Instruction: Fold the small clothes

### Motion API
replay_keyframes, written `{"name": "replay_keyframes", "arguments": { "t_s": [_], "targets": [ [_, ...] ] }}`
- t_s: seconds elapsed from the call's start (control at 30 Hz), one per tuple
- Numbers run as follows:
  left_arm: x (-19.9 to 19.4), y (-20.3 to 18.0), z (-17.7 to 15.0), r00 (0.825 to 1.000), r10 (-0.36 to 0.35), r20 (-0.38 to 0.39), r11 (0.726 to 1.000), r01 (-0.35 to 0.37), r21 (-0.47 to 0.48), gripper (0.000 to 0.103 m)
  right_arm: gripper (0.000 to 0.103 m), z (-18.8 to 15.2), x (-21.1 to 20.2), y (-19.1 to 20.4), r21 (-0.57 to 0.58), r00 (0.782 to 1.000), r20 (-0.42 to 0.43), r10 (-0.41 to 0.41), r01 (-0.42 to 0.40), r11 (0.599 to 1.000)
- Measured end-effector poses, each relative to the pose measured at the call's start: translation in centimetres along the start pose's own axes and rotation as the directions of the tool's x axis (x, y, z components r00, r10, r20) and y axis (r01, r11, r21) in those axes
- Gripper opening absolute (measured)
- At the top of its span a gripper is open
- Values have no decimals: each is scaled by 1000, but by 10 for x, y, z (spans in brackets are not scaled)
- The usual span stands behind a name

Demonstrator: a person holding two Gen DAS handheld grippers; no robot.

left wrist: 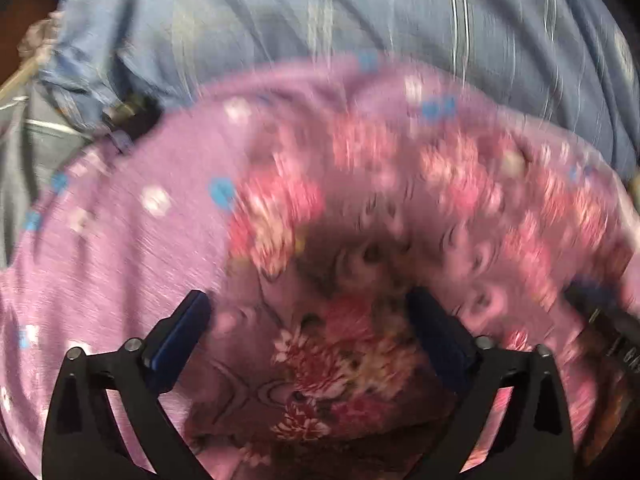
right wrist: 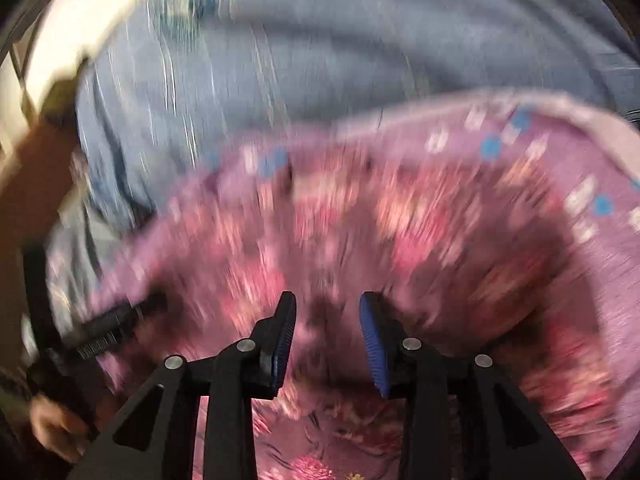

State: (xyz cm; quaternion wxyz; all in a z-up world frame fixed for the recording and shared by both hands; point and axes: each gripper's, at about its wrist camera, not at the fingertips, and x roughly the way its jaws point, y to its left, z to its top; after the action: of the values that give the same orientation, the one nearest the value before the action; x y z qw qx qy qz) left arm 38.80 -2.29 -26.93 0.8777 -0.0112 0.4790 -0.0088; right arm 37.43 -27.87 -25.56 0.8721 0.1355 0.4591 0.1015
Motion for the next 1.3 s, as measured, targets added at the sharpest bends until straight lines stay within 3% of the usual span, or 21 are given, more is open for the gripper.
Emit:
{"name": "replay_keyframes", "arguments": {
  "t_s": [0.07, 0.1, 0.17, 0.23, 0.33, 0.43, 0.5, 0.67, 0.77, 0.83, 0.93, 1.0, 1.13, 1.23, 1.3],
  "targets": [
    [-5, 6, 2, 999, -33, -15, 999, 33, -40, 103, 35, -7, -4, 13, -83, 997, 51, -59, 63, 995],
    [-8, 9, 3, 997, -71, -39, 997, 70, -43, 102, 35, -5, -6, 17, -97, 997, 20, -71, 72, 993],
    [-22, 20, -1, 995, -99, -24, 994, 98, -46, 102, 35, -7, -21, 16, -61, 1000, 22, -8, 10, 998],
    [-50, 38, -12, 997, -68, 33, 996, 70, -55, 102, 36, -16, -48, 7, 2, 998, 44, 44, -44, 999],
    [-95, 78, -40, 992, -74, 101, 993, 83, -84, 102, 46, -40, -96, -8, 54, 994, 90, 58, -63, 997],
    [-135, 114, -93, 987, -101, 122, 986, 116, -124, 102, 54, -80, -138, -24, 117, 986, 124, 108, -122, 986],
    [-155, 135, -133, 987, -121, 103, 982, 135, -135, 102, 54, -109, -160, -31, 142, 986, 99, 135, -148, 979],
    [-183, 145, -211, 977, -208, 47, 968, 212, -135, 102, 59, -170, -204, -31, 138, 990, 21, 142, -144, 980],
    [-192, 138, -248, 958, -286, 13, 947, 284, -151, 102, 61, -206, -221, -30, 148, 987, -21, 161, -156, 977],
    [-188, 130, -263, 946, -323, -16, 934, 316, -165, 98, 62, -226, -223, -34, 173, 985, -54, 164, -152, 973],
    [-176, 114, -275, 936, -348, -48, 929, 337, -157, 83, 63, -249, -219, -45, 237, 986, -75, 147, -125, 963],
    [-165, 106, -278, 941, -332, -71, 937, 319, -143, 66, 63, -264, -211, -55, 309, 984, -89, 152, -117, 944],
    [-141, 91, -280, 960, -263, -97, 963, 255, -82, 62, 63, -280, -179, -56, 354, 978, -159, 132, -68, 933],
    [-135, 88, -282, 948, -300, -103, 952, 291, -91, 62, 63, -280, -153, -55, 422, 978, -173, 117, -33, 906],
    [-134, 86, -283, 937, -336, -99, 940, 328, -90, 46, 63, -279, -143, -51, 446, 980, -164, 111, -26, 895]
  ]
}}
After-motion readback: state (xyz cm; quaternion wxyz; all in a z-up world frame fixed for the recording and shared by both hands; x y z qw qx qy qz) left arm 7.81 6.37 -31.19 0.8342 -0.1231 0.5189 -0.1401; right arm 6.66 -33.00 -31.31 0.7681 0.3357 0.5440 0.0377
